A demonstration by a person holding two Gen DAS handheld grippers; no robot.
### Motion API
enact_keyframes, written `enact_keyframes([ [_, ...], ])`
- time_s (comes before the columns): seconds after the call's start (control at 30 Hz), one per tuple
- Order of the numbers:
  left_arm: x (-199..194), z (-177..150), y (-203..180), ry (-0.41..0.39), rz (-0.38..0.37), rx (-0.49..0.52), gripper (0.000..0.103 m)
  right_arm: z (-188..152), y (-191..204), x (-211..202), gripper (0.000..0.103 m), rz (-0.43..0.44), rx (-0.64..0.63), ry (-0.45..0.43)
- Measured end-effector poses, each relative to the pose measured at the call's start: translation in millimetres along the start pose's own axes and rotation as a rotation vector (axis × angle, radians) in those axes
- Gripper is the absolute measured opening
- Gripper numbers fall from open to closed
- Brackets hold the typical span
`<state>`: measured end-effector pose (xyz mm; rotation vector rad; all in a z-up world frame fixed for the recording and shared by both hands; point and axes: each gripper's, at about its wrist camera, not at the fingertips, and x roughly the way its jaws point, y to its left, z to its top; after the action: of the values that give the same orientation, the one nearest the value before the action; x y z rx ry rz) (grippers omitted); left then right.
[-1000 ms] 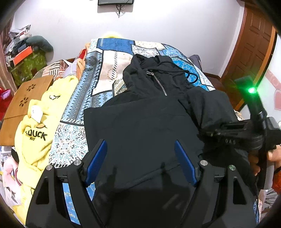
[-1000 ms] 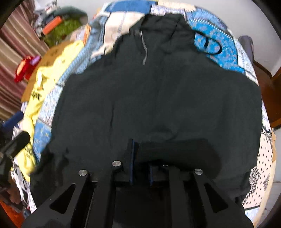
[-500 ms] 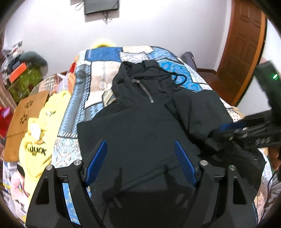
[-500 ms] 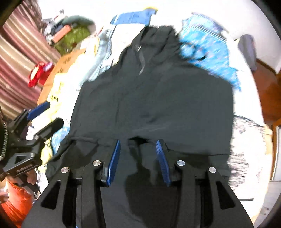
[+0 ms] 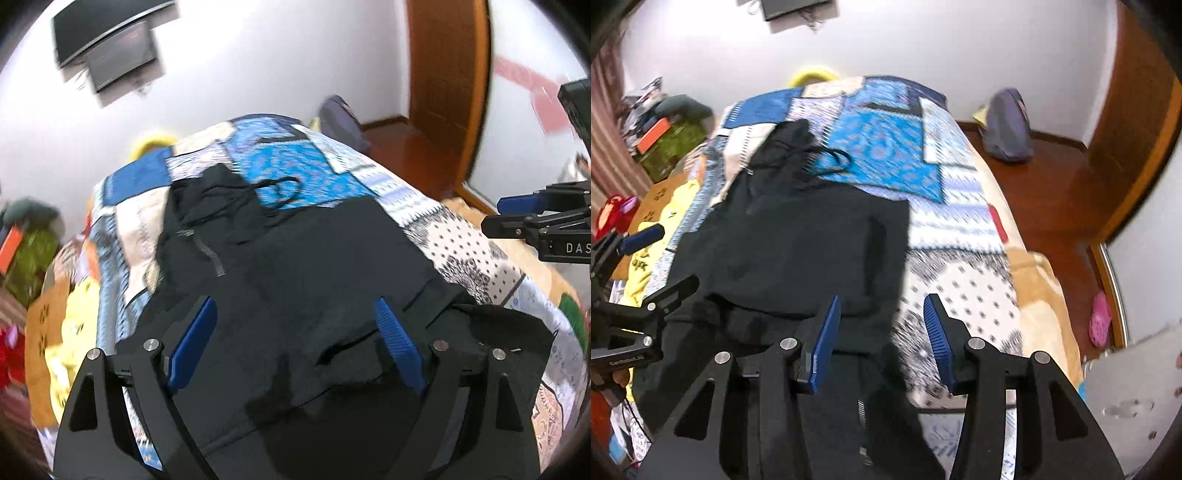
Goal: Fold large clothes
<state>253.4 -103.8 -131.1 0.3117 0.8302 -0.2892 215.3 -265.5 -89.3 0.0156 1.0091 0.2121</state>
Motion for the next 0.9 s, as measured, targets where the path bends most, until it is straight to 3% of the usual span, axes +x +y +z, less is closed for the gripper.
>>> enact_keyframes([
  [0.43, 95.3, 6.5, -94.7, 0.178, -0.022, 0.281, 0.088, -40.8, -59.3, 30.1, 0.043, 0.022, 0.144, 0.088],
  [0.6, 117.2, 9.5, -103.3, 0.170, 0.006, 0.300, 0.088, -45.9, -65.7, 36.1, 0.043, 0.031, 0.174, 0.097],
  [0.67, 118.7, 13.1, -103.1, 0.150, -0.017, 0.288, 0.082, -46.3, -67.3, 37.5, 0.043, 0.032, 0.182, 0.100],
  [0.77, 119.7, 16.0, -106.5, 0.148, -0.069, 0.291, 0.059, -46.3, -68.0, 38.7, 0.043, 0.033, 0.190, 0.103],
  [0.83, 115.7, 17.1, -110.1, 0.135, -0.088, 0.300, 0.039, -45.6, -67.2, 37.7, 0.043, 0.036, 0.195, 0.101],
  [0.9, 109.2, 19.2, -109.4, 0.114, -0.083, 0.294, 0.026, -44.4, -65.3, 35.5, 0.043, 0.039, 0.195, 0.096],
])
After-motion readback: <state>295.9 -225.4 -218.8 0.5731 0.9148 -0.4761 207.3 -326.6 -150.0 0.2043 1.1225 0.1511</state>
